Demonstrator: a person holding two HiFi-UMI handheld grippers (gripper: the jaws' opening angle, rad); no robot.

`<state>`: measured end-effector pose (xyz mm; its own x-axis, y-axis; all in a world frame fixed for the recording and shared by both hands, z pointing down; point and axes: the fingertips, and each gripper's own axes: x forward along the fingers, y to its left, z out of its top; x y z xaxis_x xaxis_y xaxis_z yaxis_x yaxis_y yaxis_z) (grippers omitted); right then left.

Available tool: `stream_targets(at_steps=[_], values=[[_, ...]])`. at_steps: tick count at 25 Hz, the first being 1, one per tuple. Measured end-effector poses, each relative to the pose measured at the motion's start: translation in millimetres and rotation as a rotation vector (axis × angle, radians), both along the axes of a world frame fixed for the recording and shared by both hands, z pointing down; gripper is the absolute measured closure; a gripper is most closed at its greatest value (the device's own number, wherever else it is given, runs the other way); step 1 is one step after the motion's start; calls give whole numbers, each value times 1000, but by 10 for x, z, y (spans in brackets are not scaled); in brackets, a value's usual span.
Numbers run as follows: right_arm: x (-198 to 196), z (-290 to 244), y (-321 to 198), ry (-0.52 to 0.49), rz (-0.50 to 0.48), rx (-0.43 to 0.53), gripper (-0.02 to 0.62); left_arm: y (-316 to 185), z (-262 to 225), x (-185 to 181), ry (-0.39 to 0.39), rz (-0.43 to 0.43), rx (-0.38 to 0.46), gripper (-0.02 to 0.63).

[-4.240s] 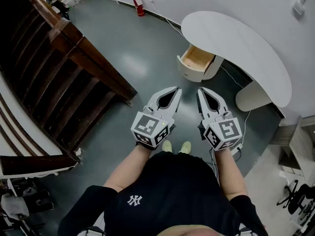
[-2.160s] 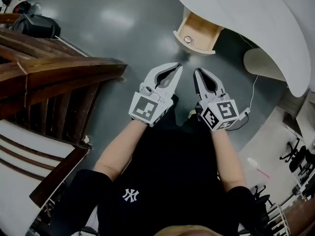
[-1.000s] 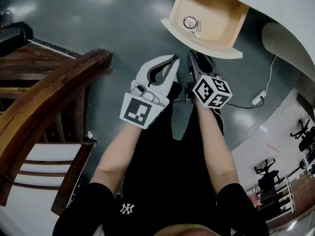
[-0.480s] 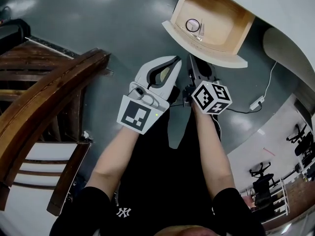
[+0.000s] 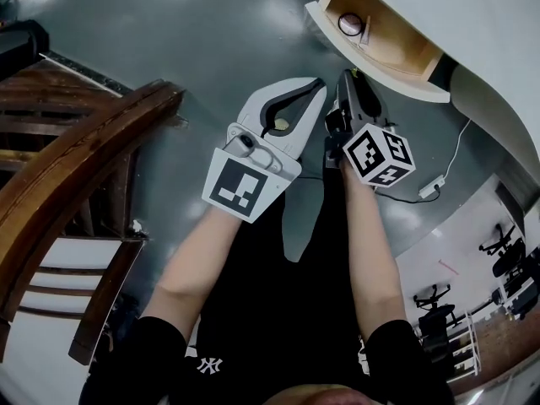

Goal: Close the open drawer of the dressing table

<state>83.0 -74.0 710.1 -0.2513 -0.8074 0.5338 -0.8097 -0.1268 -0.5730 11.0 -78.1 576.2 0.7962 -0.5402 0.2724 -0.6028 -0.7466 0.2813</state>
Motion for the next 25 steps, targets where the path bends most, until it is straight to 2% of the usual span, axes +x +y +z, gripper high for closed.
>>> stream_targets(at_steps=[8,21,25], values=[[265,-62,-392,33,10,56,485,-356,71,138,14,-19,35,595],[455,-20,-901,57,53,116,485,-819,281,294,37,-21,75,595],[616,-82,-1007,76,73,137,485,-827,283,354,43,-30,85,595]])
